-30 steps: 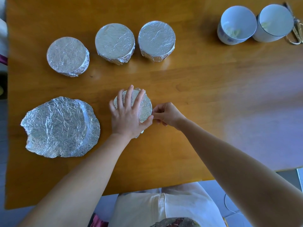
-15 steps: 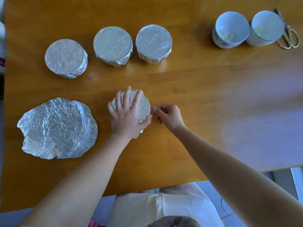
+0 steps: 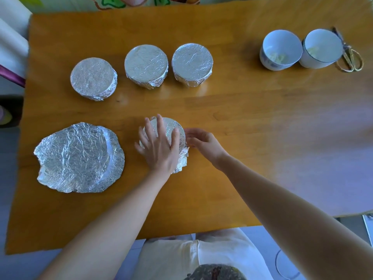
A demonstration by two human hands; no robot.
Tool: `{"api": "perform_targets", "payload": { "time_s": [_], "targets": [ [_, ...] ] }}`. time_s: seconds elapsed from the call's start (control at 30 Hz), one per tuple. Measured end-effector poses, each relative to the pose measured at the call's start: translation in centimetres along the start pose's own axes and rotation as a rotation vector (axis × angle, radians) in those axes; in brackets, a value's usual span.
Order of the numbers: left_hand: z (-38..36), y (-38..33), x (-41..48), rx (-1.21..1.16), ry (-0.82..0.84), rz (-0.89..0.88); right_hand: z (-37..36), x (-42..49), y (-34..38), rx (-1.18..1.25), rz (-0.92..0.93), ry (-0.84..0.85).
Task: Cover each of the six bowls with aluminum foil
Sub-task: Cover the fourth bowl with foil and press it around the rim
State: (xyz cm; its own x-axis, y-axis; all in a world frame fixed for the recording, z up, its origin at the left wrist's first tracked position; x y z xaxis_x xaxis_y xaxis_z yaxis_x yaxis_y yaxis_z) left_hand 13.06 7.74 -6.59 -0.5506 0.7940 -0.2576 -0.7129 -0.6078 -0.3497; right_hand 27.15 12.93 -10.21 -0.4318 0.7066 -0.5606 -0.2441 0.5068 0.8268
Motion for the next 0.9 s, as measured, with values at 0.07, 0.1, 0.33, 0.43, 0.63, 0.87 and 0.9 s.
{"api": "perform_targets", "payload": {
  "time_s": [0.07, 0.1, 0.33, 0.43, 0.63, 0.87, 0.9],
  "targets": [
    [0.2, 0.5, -0.4, -0.022, 0.008, 0.035, -0.2, 0.2, 0.2, -0.039, 0.020, 0.006],
    [0.3, 0.8, -0.8, -0.021, 0.007, 0.040, -0.3, 0.4, 0.2, -0.066, 0.029, 0.007],
    [1.0, 2.6, -2.9, 0.030, -0.057, 0.023, -1.2, 1.2, 1.4, -0.150, 0.083, 0.046],
    [1.1, 1.3, -2.3, 0.122, -0.060, -0.162, -1.0, 1.5, 1.5, -0.146, 0.076, 0.040],
    [-0.8, -0.3, 0.1, 0.361, 0.039, -0.352, 1.5, 0.4, 0.6, -0.315, 0.138, -0.123],
    [-0.9, -0.4, 0.2, 0.346, -0.043, -0.361, 0.6, 1.0, -0.2, -0.327, 0.153, -0.080],
    [-0.8, -0.4, 0.2, 0.344, -0.043, -0.361, 0.6, 1.1, -0.2, -0.326, 0.149, -0.085]
  ]
}}
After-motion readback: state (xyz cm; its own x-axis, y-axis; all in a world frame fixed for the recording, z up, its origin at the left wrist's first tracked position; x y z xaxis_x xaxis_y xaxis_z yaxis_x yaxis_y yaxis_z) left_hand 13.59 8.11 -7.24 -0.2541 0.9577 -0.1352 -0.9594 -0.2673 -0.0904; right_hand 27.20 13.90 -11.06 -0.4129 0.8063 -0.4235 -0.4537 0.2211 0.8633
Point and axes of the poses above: each hand's wrist, its own x-axis towards the middle knuckle, its own z-axis out of the back of the hand, y = z × x, the point moved 9 cm from there along x, towards the middle knuckle
